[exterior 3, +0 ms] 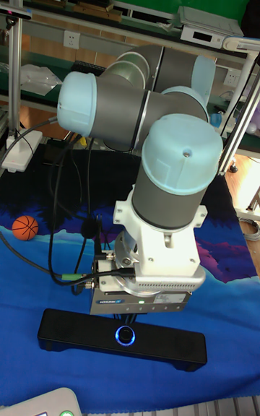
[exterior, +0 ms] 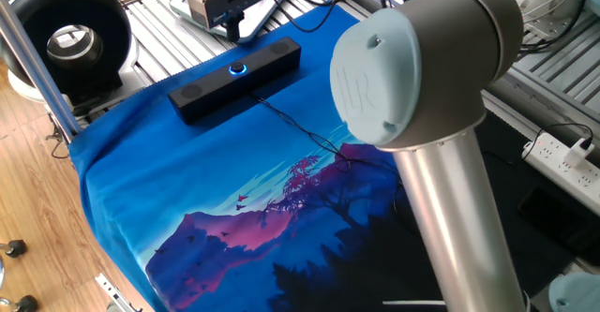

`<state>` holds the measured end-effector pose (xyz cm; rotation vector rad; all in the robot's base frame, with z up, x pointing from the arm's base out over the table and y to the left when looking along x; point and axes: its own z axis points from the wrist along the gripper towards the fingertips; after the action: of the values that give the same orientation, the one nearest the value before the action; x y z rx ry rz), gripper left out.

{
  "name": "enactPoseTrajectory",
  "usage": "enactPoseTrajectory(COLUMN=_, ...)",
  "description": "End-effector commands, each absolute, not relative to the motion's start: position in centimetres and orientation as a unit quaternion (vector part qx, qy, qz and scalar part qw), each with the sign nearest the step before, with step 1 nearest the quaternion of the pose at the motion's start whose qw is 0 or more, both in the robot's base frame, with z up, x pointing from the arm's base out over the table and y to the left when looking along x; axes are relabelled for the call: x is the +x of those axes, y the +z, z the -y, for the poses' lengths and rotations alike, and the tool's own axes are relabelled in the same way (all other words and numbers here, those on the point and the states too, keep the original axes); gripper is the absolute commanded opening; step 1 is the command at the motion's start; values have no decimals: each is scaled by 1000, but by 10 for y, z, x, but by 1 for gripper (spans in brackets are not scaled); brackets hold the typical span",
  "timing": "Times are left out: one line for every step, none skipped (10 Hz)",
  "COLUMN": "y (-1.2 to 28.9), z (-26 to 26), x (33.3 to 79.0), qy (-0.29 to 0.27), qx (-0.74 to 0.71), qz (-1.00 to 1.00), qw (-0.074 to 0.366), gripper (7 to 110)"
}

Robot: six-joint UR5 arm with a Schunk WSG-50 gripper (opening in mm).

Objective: Turn the knob to increase the volume of the speaker

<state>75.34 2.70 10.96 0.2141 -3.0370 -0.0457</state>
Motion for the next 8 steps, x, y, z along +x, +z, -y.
enactPoseTrajectory(y=111, z=-22, x=748, qy=-8, qx=81, qz=995, qw=59, gripper=7)
enactPoseTrajectory(y=106, z=-20, x=742, qy=-2, qx=75, qz=995, qw=60, gripper=7)
enactPoseTrajectory(y=102, z=-20, x=742, qy=-1, qx=70, qz=996, qw=45, gripper=7)
enactPoseTrajectory(y=99, z=-17, x=742, qy=9, qx=61, qz=997, qw=37, gripper=7)
enactPoseTrajectory(y=95, z=-18, x=747, qy=17, qx=57, qz=998, qw=26, gripper=7)
enactPoseTrajectory(y=90, z=-19, x=751, qy=19, qx=60, qz=998, qw=16, gripper=7)
enactPoseTrajectory(y=84, z=-20, x=749, qy=13, qx=67, qz=998, qw=19, gripper=7)
enactPoseTrajectory(y=79, z=-25, x=745, qy=1, qx=67, qz=997, qw=32, gripper=7)
